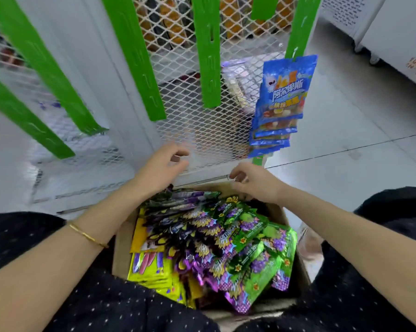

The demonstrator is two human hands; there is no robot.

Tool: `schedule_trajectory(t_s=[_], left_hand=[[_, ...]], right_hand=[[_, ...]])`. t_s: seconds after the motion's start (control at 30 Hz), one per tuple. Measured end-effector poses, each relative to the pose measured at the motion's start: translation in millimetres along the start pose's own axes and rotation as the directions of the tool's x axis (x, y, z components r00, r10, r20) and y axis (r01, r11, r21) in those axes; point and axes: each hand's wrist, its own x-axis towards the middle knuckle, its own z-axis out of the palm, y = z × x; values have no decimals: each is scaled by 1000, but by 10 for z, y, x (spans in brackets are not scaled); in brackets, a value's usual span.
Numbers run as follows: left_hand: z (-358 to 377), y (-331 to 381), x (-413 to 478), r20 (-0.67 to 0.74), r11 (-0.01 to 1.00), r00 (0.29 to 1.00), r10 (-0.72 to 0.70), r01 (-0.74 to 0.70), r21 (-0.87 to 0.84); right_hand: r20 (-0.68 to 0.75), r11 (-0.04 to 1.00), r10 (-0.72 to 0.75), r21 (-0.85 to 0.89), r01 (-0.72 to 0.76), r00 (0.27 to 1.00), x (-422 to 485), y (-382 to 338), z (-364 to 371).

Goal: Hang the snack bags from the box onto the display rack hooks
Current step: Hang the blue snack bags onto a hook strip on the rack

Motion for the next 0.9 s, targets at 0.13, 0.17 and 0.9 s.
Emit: schedule_trajectory(t_s=[0.13, 0.17, 0.9], left_hand=[[-62, -339, -72, 18, 995, 995, -95, 95, -5], [-68, -389, -68, 8, 994, 994, -106, 106, -7], [-319, -388, -115, -100, 852, 933, 347, -268, 450]], right_hand=[[146, 985, -28, -164, 52, 989, 89, 34, 264], [141, 987, -24, -156, 47, 990, 121, 8, 260], [11, 989, 11, 148, -12, 1000, 466, -260, 200]])
